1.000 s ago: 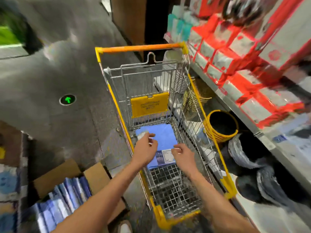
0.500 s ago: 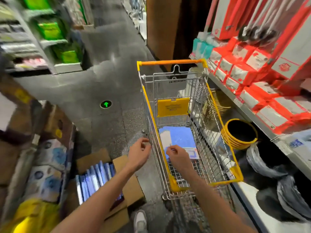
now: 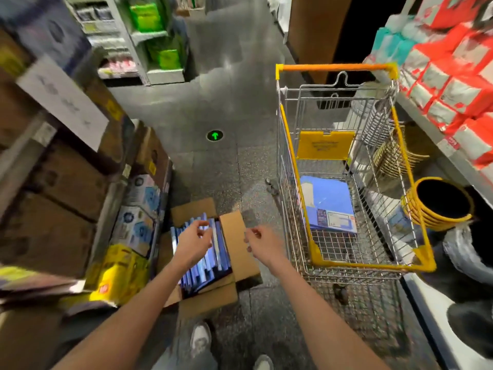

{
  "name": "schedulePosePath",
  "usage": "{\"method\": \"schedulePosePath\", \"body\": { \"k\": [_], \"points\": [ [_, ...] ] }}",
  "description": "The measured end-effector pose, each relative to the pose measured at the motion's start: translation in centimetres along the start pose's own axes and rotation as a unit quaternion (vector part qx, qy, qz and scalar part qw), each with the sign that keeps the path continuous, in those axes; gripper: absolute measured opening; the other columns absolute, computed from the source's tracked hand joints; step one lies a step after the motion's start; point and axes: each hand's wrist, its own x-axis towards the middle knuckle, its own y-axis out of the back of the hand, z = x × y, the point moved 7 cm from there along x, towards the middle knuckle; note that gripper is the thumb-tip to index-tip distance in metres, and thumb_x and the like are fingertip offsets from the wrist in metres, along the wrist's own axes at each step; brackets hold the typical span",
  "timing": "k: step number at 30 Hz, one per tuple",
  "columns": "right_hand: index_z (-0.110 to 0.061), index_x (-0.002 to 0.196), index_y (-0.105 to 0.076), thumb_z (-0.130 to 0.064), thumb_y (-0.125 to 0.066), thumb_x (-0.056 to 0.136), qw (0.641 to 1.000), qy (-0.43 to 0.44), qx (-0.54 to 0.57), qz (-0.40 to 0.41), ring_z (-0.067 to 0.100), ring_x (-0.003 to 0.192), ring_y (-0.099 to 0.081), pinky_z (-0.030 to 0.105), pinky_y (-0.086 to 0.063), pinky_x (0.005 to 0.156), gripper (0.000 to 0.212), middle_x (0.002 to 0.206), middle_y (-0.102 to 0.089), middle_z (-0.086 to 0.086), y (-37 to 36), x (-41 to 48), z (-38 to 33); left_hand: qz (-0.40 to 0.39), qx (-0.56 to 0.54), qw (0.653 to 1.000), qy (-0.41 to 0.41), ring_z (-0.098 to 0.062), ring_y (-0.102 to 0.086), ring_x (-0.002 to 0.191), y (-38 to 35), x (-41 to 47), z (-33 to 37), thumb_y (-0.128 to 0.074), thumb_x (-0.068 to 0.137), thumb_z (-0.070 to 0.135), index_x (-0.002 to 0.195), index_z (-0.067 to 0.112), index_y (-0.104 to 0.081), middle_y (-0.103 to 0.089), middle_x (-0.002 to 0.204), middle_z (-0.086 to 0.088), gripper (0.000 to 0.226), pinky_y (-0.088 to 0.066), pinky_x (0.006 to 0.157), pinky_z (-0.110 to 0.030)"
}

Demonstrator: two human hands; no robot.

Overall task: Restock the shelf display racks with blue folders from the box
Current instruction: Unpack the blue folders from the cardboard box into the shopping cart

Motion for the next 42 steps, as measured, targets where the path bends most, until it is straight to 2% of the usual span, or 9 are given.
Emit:
{"method": "schedulePosePath", "body": {
  "k": [4,7,13,19,24,28,33,37,42],
  "points": [
    [0.003,0.105,-0.061,-0.036,-0.048,0.098,0.999,-0.002,-0.001,-0.032,0.025,0.078,-0.064,0.041,-0.052,0.074,0.041,0.101,-0.068,0.023,-5.4,1.5,-1.4,0.015,-0.008,0.999,0.036,-0.010,-0.071,0.077,3.6,1.3,-4.7,-0.052,0.103,0.032,0.129,0.019,-0.053,-0.070,0.105,-0.002,0.029,-0.047,0.056,-0.017],
    [-0.011,0.109,-0.061,-0.045,-0.044,0.099,0.997,-0.037,-0.016,-0.073,0.026,0.095,-0.067,0.046,-0.056,0.089,0.040,0.103,-0.069,0.011,-10.4,3.2,-2.1,0.017,-0.026,0.998,0.058,-0.012,-0.072,0.077,5.9,3.3,-8.8,-0.053,0.103,0.032,0.132,0.015,-0.054,-0.070,0.106,-0.004,0.034,-0.053,0.060,-0.019],
    [-0.027,0.114,-0.054,-0.045,-0.038,0.104,0.988,-0.099,-0.043,-0.110,0.020,0.100,-0.066,0.036,-0.053,0.087,0.026,0.109,-0.067,-0.005,-20.5,8.4,-3.3,0.008,-0.057,0.993,0.100,-0.004,-0.064,0.075,9.5,10.2,-17.2,-0.056,0.103,0.029,0.131,0.008,-0.056,-0.066,0.099,-0.004,0.035,-0.046,0.052,-0.009],
    [-0.010,0.104,-0.062,-0.042,-0.047,0.099,0.981,-0.162,-0.053,-0.095,0.036,0.100,-0.065,0.059,-0.051,0.088,0.036,0.103,-0.068,0.016,-29.2,16.7,1.7,-0.029,-0.055,0.983,0.175,-0.016,-0.063,0.079,10.5,17.2,-25.6,-0.057,0.102,0.030,0.130,0.009,-0.057,-0.062,0.087,0.003,0.035,-0.057,0.078,-0.032],
    [-0.008,0.116,-0.060,-0.033,-0.042,0.105,0.978,-0.197,-0.027,-0.058,0.028,0.085,-0.063,0.049,-0.053,0.080,0.032,0.106,-0.068,0.009,-32.3,19.1,0.5,-0.064,-0.059,0.976,0.201,-0.030,-0.071,0.081,8.5,21.3,-31.3,-0.061,0.097,0.039,0.109,0.023,-0.055,-0.073,0.092,-0.012,0.020,-0.059,0.078,-0.051],
    [-0.016,0.100,-0.058,-0.033,-0.043,0.105,0.970,-0.235,0.011,-0.057,0.033,0.088,-0.059,0.045,-0.049,0.078,0.023,0.106,-0.064,0.025,-35.6,22.6,4.9,-0.085,-0.043,0.968,0.230,-0.028,-0.071,0.084,5.7,24.0,-36.5,-0.062,0.092,0.050,0.114,0.028,-0.051,-0.073,0.085,-0.004,0.033,-0.060,0.079,-0.049],
    [0.004,0.104,-0.058,-0.024,-0.045,0.105,0.950,-0.293,0.089,-0.063,0.033,0.088,-0.056,0.044,-0.041,0.073,0.031,0.124,-0.055,0.037,-39.8,26.5,11.2,-0.074,-0.004,0.967,0.245,-0.021,-0.070,0.086,2.9,27.1,-41.7,-0.063,0.092,0.053,0.109,0.031,-0.046,-0.071,0.088,0.003,0.033,-0.059,0.079,-0.043],
    [-0.002,0.111,-0.060,-0.033,-0.044,0.103,0.943,-0.315,0.084,-0.064,0.044,0.111,-0.059,0.055,-0.047,0.101,0.036,0.126,-0.058,0.029,-42.6,29.1,16.3,-0.082,0.032,0.958,0.274,-0.024,-0.068,0.092,-0.5,29.6,-46.5,-0.062,0.093,0.052,0.128,0.027,-0.048,-0.068,0.104,0.005,0.045,-0.060,0.080,-0.040],
    [-0.015,0.142,-0.053,-0.042,-0.041,0.105,0.931,-0.334,0.112,-0.096,0.022,0.132,-0.050,0.045,-0.039,0.114,0.047,0.143,-0.055,0.003,-46.7,31.6,22.3,-0.106,0.046,0.957,0.265,-0.030,-0.070,0.092,-6.2,31.9,-51.6,-0.060,0.093,0.052,0.136,0.023,-0.044,-0.067,0.113,0.004,0.054,-0.060,0.075,-0.044]
  ]
}}
